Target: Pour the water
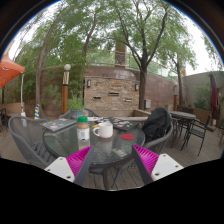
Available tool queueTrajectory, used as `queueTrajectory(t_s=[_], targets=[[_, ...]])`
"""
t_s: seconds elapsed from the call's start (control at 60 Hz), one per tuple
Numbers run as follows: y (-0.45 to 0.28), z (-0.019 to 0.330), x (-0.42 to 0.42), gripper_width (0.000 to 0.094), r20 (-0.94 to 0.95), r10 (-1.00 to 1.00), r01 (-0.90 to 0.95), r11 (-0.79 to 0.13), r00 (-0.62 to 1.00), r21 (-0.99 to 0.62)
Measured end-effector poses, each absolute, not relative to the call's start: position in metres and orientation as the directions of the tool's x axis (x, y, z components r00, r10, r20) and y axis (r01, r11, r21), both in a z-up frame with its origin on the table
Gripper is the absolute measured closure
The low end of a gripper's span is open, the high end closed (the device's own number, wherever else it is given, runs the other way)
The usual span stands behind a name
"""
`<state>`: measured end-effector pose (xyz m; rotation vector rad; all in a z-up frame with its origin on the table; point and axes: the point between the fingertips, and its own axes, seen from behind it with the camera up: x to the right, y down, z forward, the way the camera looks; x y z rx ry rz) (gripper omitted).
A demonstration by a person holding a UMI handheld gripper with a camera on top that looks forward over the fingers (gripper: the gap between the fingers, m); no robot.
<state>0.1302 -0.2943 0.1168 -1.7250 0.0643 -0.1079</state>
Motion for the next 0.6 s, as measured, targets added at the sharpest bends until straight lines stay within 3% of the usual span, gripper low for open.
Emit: queueTrajectory(t_s=[0.25, 0.533, 0.567, 0.6], targets=[[-0.209, 0.099, 0.049, 0.0114, -0.002, 0.016, 0.001, -0.145, 1.0, -0.989], [-0.125, 0.099, 0.024, 0.0116, -0.023, -0.08, -0.032, -0.113, 0.996, -0.993], [-0.108, 0.101, 0.028, 0.0132, -0.026, -0.088, -0.036, -0.108, 0.996, -0.993], [-0.106, 0.099, 0.023, 0.0217, -0.027, -0.094, -0.037, -0.107, 0.995, -0.994]])
